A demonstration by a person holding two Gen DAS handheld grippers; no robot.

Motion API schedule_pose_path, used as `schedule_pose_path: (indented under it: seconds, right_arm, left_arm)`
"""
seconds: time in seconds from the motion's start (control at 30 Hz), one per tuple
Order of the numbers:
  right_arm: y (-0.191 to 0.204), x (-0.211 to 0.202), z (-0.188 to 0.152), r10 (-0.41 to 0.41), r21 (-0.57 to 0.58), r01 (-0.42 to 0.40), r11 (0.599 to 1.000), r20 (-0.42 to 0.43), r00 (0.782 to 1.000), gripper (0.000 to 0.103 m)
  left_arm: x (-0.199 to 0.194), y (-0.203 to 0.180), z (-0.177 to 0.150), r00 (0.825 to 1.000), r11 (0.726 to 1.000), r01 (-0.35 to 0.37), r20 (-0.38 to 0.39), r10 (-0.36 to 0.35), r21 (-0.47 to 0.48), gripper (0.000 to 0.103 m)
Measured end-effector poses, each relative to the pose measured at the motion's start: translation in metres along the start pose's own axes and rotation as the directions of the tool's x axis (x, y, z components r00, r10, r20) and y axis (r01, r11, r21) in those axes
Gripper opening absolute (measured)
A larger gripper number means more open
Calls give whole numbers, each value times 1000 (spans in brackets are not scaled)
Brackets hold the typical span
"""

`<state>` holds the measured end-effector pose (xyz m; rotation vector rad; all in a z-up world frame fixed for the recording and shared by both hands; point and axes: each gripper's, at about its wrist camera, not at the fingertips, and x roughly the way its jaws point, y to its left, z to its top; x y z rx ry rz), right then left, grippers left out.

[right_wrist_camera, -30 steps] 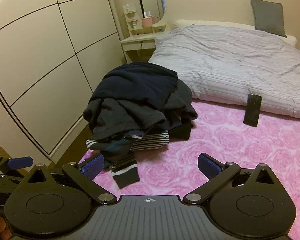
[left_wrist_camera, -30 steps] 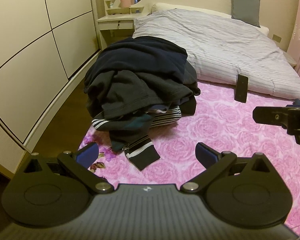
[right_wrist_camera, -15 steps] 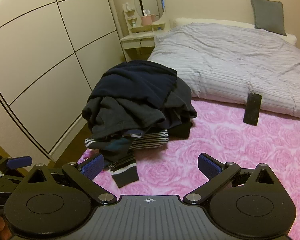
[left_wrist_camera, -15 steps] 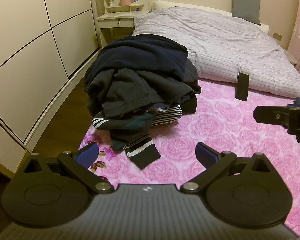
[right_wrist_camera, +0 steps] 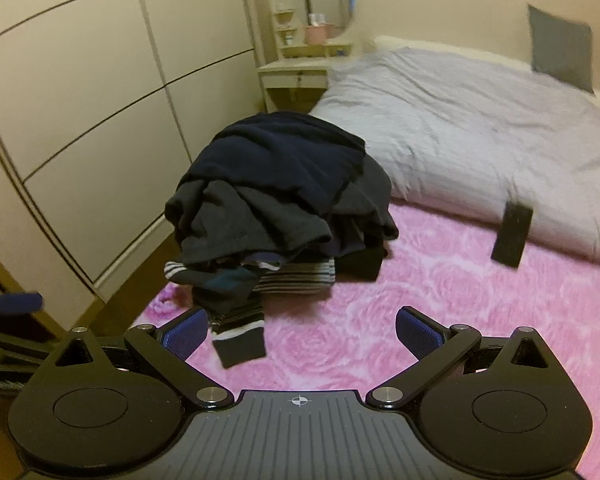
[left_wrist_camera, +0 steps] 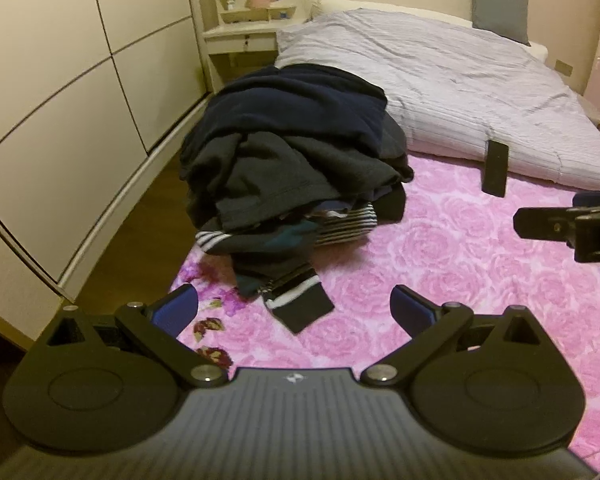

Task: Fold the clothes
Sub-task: 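Move both grippers toward the pile of dark clothes on the pink blanket, then grasp the navy sweatpants with the left gripper while the right gripper grasps them too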

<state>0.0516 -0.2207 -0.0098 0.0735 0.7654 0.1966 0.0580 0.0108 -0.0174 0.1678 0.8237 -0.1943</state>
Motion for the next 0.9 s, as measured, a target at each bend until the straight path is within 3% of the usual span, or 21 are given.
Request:
schedule_pose_path:
  seconds: [0.13, 0.23, 0.33, 0.53, 0.63, 0.9]
  right_arm:
    - [-1, 13, 10, 41, -137, -35, 990, 41, 998, 102]
    - [3, 33, 23, 78, -220, -62, 974, 67, 995, 102]
    - [11, 61, 43, 90, -268, -65, 961, 81, 993, 102]
    - [32, 135, 84, 15, -402, 27, 915, 103, 995, 102]
    - [38, 184, 101, -14, -493, 58, 868, 92, 996, 75]
    - [41, 297, 112, -72, -640, 45, 767, -17, 997, 74]
  left_arm:
    - [-2, 9, 6, 997, 997, -67, 51, 64, 46, 101]
    - [10, 29, 16, 997, 998, -55, 51, 53, 44, 101]
    - [31, 45, 30, 994, 988, -80, 86, 68, 135, 101]
    - [116, 73, 80, 994, 956, -61, 108, 31, 288, 101]
    - [164, 78, 105, 990, 924, -57, 143, 2, 379, 101]
    - [275, 77, 134, 984, 845, -60, 172, -38, 531, 101]
